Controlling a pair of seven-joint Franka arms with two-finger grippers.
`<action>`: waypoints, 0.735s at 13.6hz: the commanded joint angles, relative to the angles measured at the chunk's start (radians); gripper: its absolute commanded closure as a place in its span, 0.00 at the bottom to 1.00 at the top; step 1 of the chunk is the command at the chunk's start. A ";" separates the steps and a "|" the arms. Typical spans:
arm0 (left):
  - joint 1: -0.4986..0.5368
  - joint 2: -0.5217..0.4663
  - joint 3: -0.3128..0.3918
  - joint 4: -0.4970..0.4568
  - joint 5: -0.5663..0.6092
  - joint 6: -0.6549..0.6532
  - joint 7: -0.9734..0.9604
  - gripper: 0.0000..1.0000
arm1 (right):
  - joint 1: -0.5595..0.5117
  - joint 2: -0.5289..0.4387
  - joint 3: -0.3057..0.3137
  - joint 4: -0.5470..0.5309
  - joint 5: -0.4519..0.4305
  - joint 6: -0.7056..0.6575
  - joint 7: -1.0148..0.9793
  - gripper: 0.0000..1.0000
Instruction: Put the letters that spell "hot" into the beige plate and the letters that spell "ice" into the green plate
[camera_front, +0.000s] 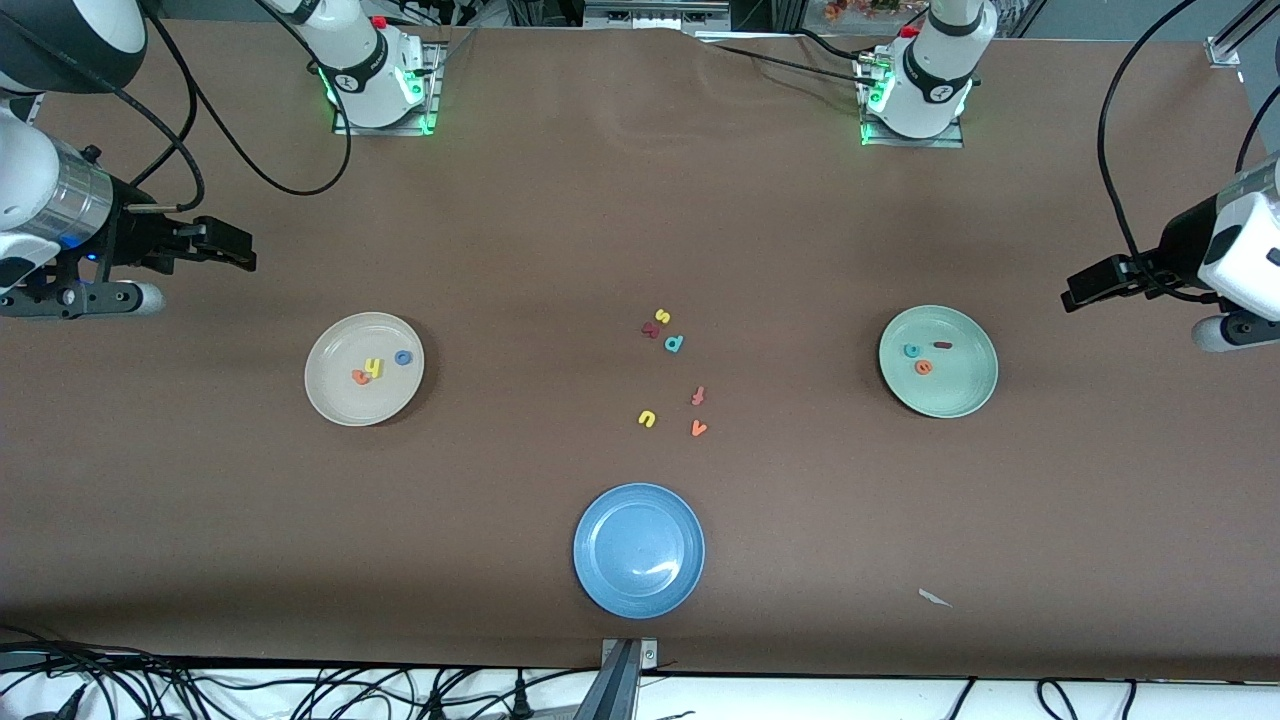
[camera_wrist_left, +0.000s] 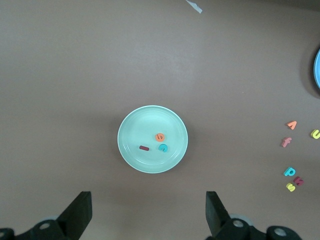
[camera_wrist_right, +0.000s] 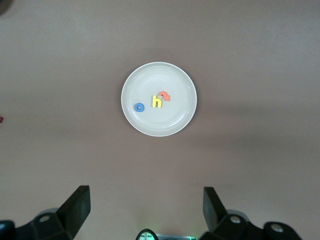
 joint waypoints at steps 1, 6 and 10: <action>0.002 -0.020 0.014 -0.016 -0.033 0.015 0.020 0.00 | -0.012 0.008 0.004 0.014 0.019 0.001 -0.022 0.00; 0.001 -0.014 0.013 -0.016 -0.033 0.015 0.025 0.00 | -0.012 0.008 0.004 0.014 0.020 0.001 -0.022 0.00; 0.002 -0.014 0.013 -0.020 -0.027 0.016 0.026 0.00 | -0.012 0.008 0.004 0.014 0.019 0.001 -0.022 0.00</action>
